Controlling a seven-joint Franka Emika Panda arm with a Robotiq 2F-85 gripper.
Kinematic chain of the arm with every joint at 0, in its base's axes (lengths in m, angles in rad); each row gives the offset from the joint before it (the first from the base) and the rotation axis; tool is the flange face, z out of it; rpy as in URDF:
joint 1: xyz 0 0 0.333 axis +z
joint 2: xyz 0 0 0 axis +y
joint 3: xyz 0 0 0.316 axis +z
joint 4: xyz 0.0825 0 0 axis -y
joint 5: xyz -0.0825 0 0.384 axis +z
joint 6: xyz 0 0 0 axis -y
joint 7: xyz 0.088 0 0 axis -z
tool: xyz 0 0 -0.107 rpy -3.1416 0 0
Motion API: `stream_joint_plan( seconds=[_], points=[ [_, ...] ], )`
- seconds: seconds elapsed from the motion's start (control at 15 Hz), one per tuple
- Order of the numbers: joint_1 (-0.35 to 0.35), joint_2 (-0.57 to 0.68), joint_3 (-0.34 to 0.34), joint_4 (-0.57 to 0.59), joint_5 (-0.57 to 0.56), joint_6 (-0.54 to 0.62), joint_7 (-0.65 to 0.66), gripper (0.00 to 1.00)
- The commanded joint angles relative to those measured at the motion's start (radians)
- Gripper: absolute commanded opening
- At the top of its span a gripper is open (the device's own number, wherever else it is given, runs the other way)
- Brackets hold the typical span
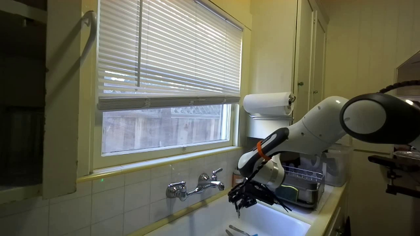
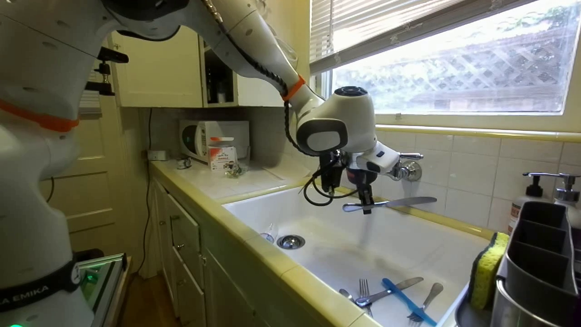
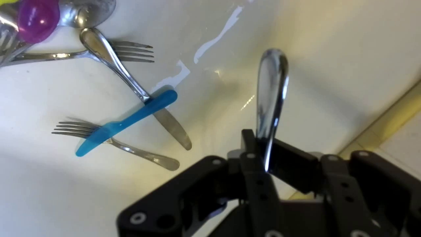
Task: Move the butter knife from the sink to the plate rack
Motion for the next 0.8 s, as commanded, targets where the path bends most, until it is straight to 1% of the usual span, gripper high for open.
stream_joint_plan(
  seconds=[0.0,0.13,0.27,0.4,0.6,0.67,0.73],
  points=[
    [-0.06,-0.171,0.042,-0.185,0.179,0.133,-0.031,0.02],
    [-0.089,-0.25,0.057,-0.25,0.297,0.202,-0.063,0.02],
    [-0.107,-0.313,0.059,-0.289,0.406,0.261,-0.084,0.02],
    [-0.123,-0.349,0.062,-0.299,0.534,0.321,-0.124,0.02],
    [-0.139,-0.37,0.043,-0.284,0.714,0.37,-0.153,0.02],
    [-0.147,-0.36,0.033,-0.273,0.751,0.386,-0.148,0.02],
    [-0.131,-0.349,0.036,-0.267,0.672,0.358,-0.135,0.09]
  ],
)
